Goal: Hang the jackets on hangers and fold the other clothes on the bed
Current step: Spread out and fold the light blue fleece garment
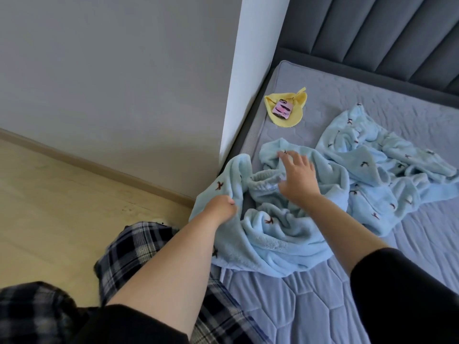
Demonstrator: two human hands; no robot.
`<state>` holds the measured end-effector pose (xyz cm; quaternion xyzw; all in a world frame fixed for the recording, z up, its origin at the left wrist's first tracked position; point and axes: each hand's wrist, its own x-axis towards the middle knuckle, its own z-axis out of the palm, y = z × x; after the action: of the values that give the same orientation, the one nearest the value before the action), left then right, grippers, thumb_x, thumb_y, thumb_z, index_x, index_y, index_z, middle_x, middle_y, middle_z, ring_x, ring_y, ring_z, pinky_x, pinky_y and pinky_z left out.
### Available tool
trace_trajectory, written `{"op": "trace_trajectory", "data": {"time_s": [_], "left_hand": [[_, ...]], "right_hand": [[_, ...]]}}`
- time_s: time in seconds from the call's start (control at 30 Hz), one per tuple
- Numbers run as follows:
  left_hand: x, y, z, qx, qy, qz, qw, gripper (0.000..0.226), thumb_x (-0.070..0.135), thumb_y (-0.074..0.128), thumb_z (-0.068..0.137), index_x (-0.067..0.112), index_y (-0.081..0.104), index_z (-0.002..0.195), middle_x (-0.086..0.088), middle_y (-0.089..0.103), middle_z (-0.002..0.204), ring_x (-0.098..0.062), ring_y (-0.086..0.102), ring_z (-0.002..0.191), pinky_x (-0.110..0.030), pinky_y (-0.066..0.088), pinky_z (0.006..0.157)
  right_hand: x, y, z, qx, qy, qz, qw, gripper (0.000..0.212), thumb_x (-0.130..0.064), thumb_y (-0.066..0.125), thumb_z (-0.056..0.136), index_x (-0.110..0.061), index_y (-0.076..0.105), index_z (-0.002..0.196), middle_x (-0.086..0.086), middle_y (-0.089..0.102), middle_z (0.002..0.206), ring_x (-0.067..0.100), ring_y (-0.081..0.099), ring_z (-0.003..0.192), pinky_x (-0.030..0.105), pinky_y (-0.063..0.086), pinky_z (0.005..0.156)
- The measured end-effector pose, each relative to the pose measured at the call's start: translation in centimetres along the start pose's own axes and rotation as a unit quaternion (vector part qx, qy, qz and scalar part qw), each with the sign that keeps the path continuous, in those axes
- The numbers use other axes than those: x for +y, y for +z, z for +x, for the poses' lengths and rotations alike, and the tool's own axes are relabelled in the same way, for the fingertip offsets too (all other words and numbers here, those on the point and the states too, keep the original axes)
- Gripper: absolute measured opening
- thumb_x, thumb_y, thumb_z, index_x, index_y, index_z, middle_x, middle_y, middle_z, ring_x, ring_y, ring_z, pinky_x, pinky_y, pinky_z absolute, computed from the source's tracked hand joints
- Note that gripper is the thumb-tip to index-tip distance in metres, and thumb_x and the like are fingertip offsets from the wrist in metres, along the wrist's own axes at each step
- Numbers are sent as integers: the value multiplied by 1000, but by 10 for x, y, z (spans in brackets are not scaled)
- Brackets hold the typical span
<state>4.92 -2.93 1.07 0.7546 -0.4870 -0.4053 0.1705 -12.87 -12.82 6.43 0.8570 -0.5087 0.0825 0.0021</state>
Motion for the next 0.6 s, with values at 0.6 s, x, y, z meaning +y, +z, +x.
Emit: {"op": "trace_trajectory", "data": {"time_s": [0.6], "left_hand": [[10, 12, 2, -32, 109, -133, 985, 40, 12, 58, 88, 21, 53, 126, -2, 58, 125, -14, 53, 109, -24, 41, 88]], "right_hand": [[-10, 1, -17, -379, -61, 111, 917, 33, -16, 63, 83, -24, 59, 115, -6, 64, 106, 15, 59, 97, 27, 47, 84]]}}
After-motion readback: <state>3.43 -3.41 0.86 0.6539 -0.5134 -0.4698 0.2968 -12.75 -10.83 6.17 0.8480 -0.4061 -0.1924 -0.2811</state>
